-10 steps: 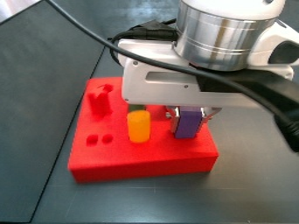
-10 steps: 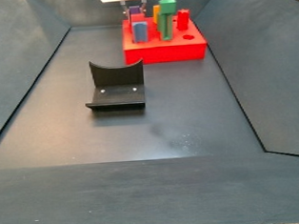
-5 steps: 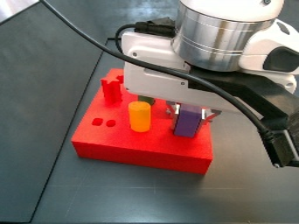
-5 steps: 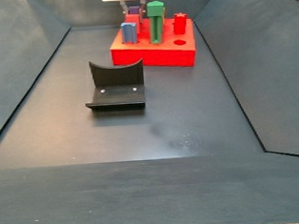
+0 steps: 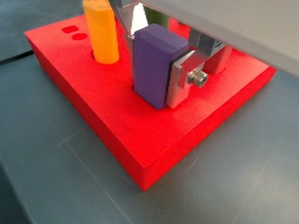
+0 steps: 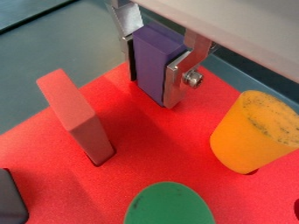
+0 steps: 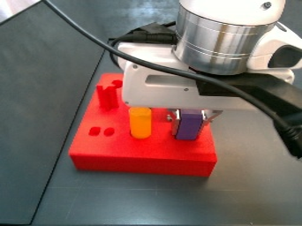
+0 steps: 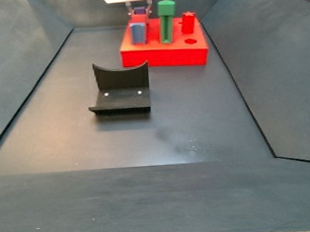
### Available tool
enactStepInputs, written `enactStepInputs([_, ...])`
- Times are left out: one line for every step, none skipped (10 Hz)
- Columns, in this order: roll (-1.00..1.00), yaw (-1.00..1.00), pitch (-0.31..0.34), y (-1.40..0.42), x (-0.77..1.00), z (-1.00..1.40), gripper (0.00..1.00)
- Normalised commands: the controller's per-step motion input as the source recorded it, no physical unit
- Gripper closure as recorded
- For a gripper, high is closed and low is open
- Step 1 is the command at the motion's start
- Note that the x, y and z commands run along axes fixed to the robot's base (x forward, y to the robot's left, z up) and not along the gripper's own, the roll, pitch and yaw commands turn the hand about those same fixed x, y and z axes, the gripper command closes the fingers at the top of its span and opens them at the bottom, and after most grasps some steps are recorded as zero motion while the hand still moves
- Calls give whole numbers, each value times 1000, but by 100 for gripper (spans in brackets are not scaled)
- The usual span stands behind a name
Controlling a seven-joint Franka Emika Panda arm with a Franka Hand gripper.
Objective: Pick up the rectangle object. Move up. Move to above the board. Insert the rectangle object.
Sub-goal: Insert the rectangle object.
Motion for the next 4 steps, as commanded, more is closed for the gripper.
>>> enactStepInputs([-20, 526, -10, 0, 106, -111, 100])
enactStepInputs([0, 0, -7, 0, 0, -6, 100])
enactStepInputs([21, 0, 0, 0, 0, 0, 100])
enactStepInputs([14, 0, 0, 0, 0, 0, 100])
